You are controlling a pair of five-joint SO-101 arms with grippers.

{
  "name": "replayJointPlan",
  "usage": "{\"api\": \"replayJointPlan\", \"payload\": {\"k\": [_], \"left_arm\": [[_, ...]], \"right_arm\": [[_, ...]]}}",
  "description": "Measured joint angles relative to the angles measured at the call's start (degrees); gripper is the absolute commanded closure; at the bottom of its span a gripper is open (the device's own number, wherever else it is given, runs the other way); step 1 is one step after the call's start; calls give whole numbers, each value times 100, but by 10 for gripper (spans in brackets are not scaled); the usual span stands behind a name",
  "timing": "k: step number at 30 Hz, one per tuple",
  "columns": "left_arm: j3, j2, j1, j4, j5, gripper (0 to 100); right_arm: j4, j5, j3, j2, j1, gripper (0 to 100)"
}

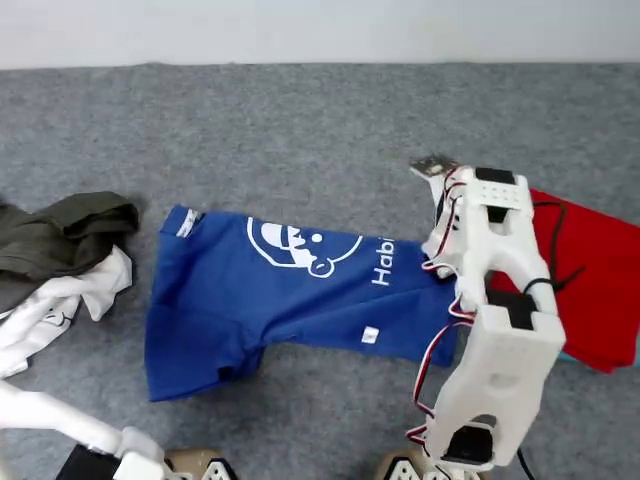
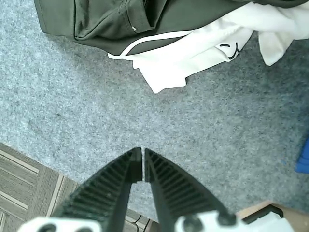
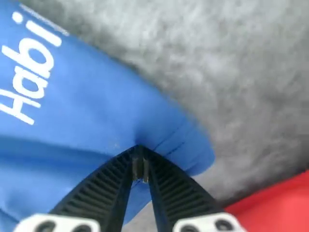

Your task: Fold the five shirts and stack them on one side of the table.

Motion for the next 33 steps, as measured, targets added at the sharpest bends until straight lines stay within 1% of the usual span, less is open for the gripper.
{"api": "replayJointPlan", "payload": {"k": [5,7,10,16,18,29,33], "left_arm": [[0,0,0,0,0,976],[0,0,0,0,0,976],[0,0,0,0,0,976],[0,0,0,0,0,976],[0,0,0,0,0,976],[0,0,0,0,0,976],[0,0,0,0,0,976]], "right_arm": [[18,62,-897,273,44,987],[202,-18,-1231,273,62,987],[835,-193,-1530,273,-26,987],[2251,-624,-1609,114,-308,989],[2418,-756,-1591,9,-378,989],[2418,-862,97,-246,-440,989],[2259,-677,651,-246,-422,989]]}}
